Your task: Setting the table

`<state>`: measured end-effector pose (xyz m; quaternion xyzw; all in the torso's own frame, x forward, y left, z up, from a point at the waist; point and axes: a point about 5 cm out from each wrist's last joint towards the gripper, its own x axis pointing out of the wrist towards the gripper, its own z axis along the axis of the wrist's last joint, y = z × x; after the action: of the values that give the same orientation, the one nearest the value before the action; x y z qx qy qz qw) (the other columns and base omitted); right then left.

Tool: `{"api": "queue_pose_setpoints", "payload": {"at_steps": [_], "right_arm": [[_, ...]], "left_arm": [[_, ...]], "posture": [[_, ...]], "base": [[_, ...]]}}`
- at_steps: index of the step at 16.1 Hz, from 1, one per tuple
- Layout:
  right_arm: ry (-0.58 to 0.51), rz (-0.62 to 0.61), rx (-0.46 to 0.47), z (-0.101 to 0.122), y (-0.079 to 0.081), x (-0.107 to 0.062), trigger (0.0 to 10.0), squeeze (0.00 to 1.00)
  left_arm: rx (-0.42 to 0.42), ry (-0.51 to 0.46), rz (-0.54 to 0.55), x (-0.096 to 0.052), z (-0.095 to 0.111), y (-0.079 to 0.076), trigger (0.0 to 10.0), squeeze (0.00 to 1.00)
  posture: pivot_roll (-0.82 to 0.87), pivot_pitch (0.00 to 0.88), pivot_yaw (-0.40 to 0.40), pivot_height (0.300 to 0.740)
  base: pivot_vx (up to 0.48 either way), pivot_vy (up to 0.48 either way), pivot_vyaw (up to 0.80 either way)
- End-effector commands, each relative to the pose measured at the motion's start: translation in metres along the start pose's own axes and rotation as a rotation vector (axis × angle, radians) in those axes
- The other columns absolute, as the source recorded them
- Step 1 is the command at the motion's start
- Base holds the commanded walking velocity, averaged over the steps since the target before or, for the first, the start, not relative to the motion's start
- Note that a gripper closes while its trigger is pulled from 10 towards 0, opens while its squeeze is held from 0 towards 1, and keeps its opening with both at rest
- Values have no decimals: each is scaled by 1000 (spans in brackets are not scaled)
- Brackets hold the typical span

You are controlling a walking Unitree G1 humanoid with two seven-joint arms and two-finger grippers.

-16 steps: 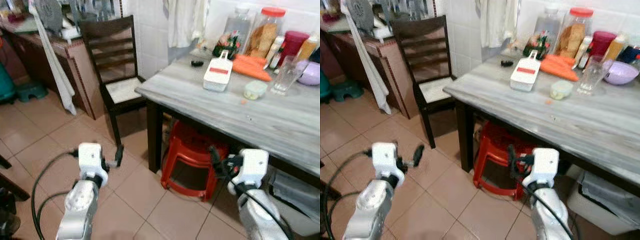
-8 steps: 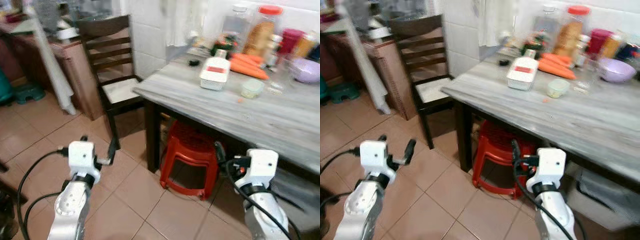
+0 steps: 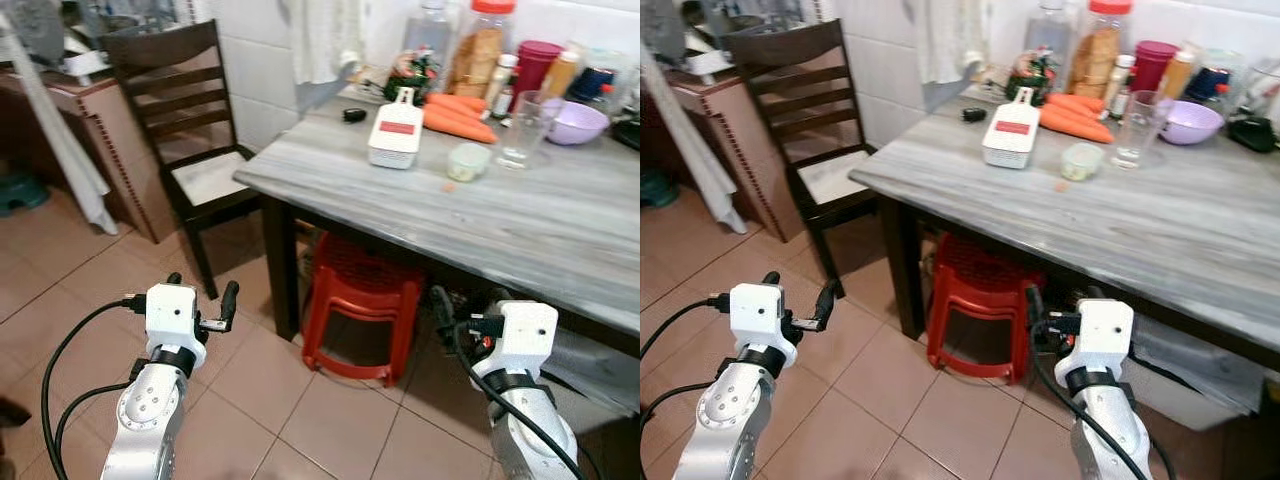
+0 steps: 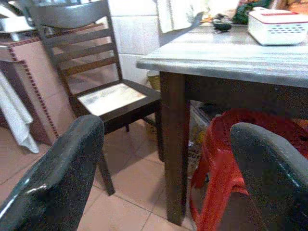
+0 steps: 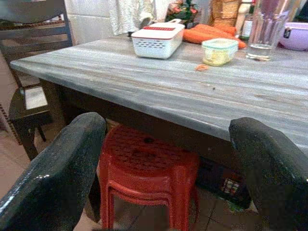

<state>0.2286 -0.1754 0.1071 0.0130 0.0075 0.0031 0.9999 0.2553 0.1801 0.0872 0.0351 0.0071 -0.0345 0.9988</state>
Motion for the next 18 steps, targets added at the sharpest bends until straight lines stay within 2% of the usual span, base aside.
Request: {"api": "queue_pose_setpoints", "payload": {"at_steps": [1,3,4,8,18], "right_arm": [[29,-29,-3,-3,-4,3,10000,0],[15,-50,-13,-3,-6,3,10000,0],[-26,-38,42,-2,-5,3,10000,0],[16,-35,67,-5,-4,1,10000,0],[27,-57,37,-6,-9,4,10000,0]], "left_arm": [[9,16,6,-1,-2,2,10000,0],[12,19,6,-1,-3,2,10000,0],[13,20,7,-1,-3,2,10000,0],[17,24,7,-1,-3,2,10000,0],[16,31,-6,0,-5,0,10000,0]], "posture": [[2,0,0,740],[0,0,-1,740],[0,0,-1,740],[0,0,0,740],[-1,0,-2,740]], "base": [[-259,0,0],[-261,0,0],[-266,0,0],[-275,0,0],[-285,0,0]]}}
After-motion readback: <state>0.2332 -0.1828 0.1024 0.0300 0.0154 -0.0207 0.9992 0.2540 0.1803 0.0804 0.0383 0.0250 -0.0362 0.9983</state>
